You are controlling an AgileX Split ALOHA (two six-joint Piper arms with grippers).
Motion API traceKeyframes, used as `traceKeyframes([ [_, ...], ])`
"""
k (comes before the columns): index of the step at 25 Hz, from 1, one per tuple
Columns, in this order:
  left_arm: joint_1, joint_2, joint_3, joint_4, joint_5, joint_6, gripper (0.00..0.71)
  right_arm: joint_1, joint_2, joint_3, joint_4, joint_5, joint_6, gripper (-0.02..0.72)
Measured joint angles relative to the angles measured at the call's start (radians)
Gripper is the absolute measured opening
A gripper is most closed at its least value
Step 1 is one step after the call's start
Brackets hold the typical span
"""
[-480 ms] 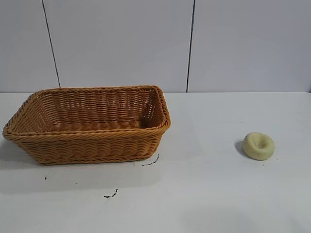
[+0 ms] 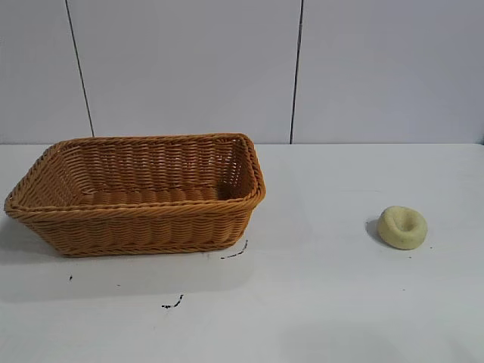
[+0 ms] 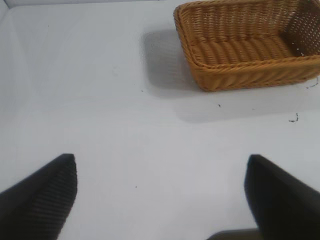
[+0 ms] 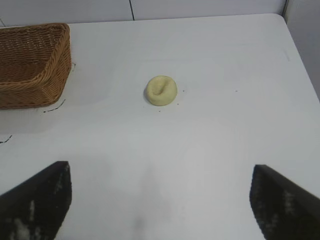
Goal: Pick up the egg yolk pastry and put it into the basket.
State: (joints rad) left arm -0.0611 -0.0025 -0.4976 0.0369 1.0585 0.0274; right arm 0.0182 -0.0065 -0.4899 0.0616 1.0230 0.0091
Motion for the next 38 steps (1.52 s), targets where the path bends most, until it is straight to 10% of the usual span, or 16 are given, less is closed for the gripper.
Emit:
traceKeyframes([
  [38, 0.000, 0.000, 0.000, 0.000, 0.000, 0.000, 0.693, 0.003, 1.738, -0.951, 0.000, 0.042, -0.037, 0.696],
])
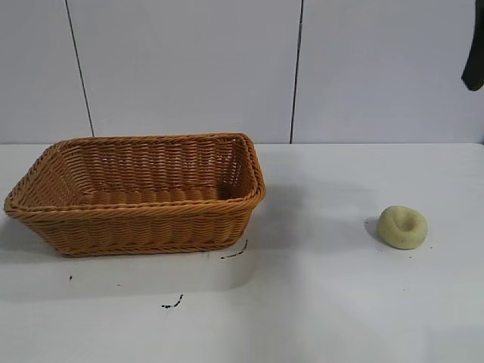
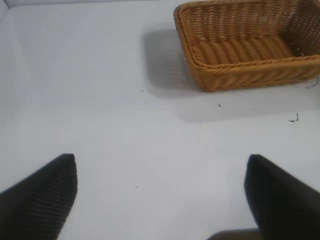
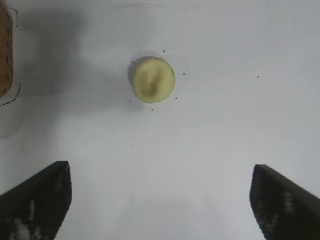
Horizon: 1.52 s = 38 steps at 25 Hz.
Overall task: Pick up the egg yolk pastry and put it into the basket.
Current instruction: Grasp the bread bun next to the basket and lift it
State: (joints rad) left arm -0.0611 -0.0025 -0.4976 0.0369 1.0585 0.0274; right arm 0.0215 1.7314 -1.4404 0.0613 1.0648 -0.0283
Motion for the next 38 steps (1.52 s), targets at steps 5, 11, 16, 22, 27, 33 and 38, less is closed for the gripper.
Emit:
traceKeyframes([
  [5, 0.000, 0.000, 0.000, 0.000, 0.000, 0.000, 0.693, 0.043, 0.069, -0.025, -0.003, -0.004, -0.011, 0.696],
  [11, 0.000, 0.000, 0.000, 0.000, 0.000, 0.000, 0.693, 0.069, 0.146, -0.027, 0.001, -0.023, -0.011, 0.696],
  [16, 0.000, 0.000, 0.000, 0.000, 0.000, 0.000, 0.693, 0.070, 0.250, -0.027, 0.000, -0.078, -0.011, 0.696],
  [22, 0.000, 0.000, 0.000, 0.000, 0.000, 0.000, 0.693, 0.070, 0.392, -0.027, -0.001, -0.153, -0.011, 0.696],
  [27, 0.000, 0.000, 0.000, 0.000, 0.000, 0.000, 0.693, 0.070, 0.466, -0.027, -0.003, -0.205, -0.003, 0.696],
  [33, 0.000, 0.000, 0.000, 0.000, 0.000, 0.000, 0.693, 0.070, 0.475, -0.032, -0.008, -0.235, 0.000, 0.563],
  [38, 0.000, 0.000, 0.000, 0.000, 0.000, 0.000, 0.693, 0.070, 0.469, -0.039, -0.019, -0.230, 0.000, 0.233],
])
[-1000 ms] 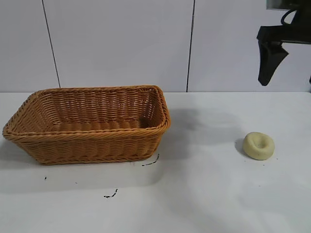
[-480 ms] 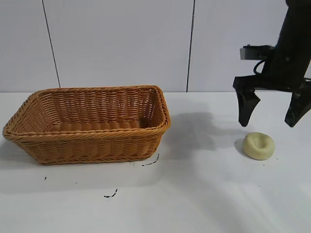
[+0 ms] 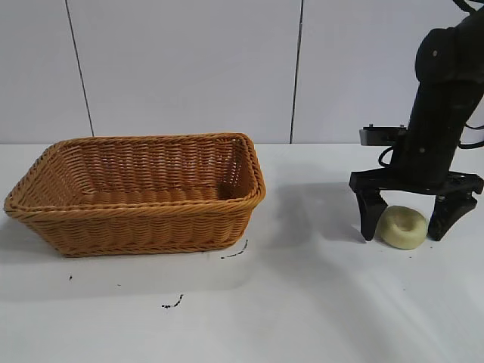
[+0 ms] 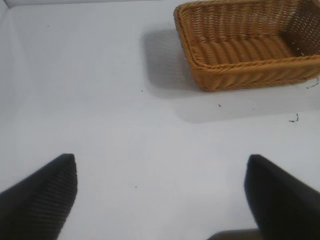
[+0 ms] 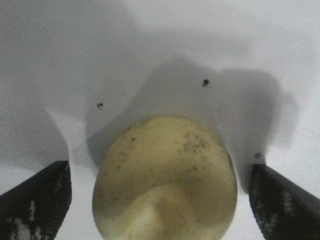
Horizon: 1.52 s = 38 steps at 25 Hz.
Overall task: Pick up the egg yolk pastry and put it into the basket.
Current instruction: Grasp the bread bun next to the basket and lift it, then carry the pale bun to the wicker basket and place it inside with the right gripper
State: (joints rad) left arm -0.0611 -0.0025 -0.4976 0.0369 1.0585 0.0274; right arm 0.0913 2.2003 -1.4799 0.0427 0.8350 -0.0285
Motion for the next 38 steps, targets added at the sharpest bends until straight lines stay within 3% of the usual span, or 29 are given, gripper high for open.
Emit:
traceKeyframes([
  [2, 0.000, 0.000, 0.000, 0.000, 0.000, 0.000, 0.693, 0.000, -0.024, 0.000, -0.001, 0.008, 0.000, 0.176],
  [5, 0.000, 0.000, 0.000, 0.000, 0.000, 0.000, 0.693, 0.000, -0.094, 0.000, -0.007, 0.027, 0.000, 0.153],
  [12, 0.000, 0.000, 0.000, 0.000, 0.000, 0.000, 0.693, 0.000, -0.302, -0.005, -0.007, 0.064, -0.007, 0.148],
  [16, 0.000, 0.000, 0.000, 0.000, 0.000, 0.000, 0.693, 0.000, -0.329, -0.077, -0.006, 0.140, -0.008, 0.148],
  [23, 0.000, 0.000, 0.000, 0.000, 0.000, 0.000, 0.693, 0.024, -0.293, -0.237, 0.013, 0.138, -0.010, 0.148],
  [38, 0.000, 0.000, 0.000, 0.000, 0.000, 0.000, 0.693, 0.486, 0.053, -0.711, 0.022, 0.208, 0.009, 0.148],
])
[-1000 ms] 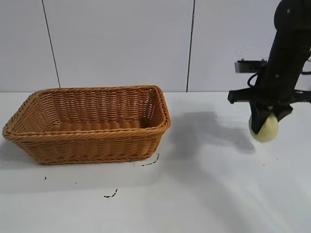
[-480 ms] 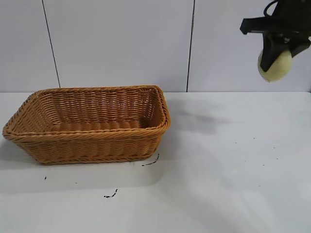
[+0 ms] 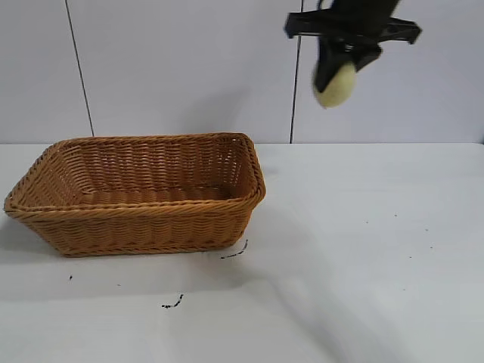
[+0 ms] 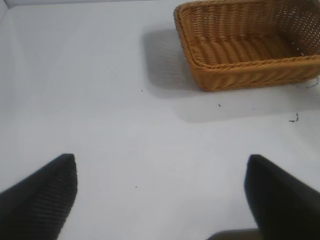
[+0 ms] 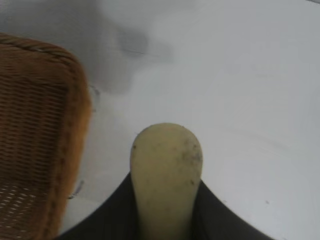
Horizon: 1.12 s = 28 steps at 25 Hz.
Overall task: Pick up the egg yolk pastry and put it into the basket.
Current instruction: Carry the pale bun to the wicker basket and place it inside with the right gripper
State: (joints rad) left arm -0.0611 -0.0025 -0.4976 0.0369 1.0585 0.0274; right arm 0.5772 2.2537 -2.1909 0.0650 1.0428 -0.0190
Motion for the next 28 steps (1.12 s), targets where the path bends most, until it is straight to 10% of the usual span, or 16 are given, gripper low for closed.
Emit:
traceKeyframes([
  [13, 0.000, 0.000, 0.000, 0.000, 0.000, 0.000, 0.693, 0.101, 0.254, -0.044, 0.015, -0.108, 0.032, 0.155],
  [21, 0.000, 0.000, 0.000, 0.000, 0.000, 0.000, 0.693, 0.101, 0.224, -0.044, 0.007, -0.088, 0.036, 0.632],
  [28, 0.000, 0.000, 0.000, 0.000, 0.000, 0.000, 0.693, 0.078, 0.060, -0.046, -0.058, 0.039, 0.065, 0.689],
])
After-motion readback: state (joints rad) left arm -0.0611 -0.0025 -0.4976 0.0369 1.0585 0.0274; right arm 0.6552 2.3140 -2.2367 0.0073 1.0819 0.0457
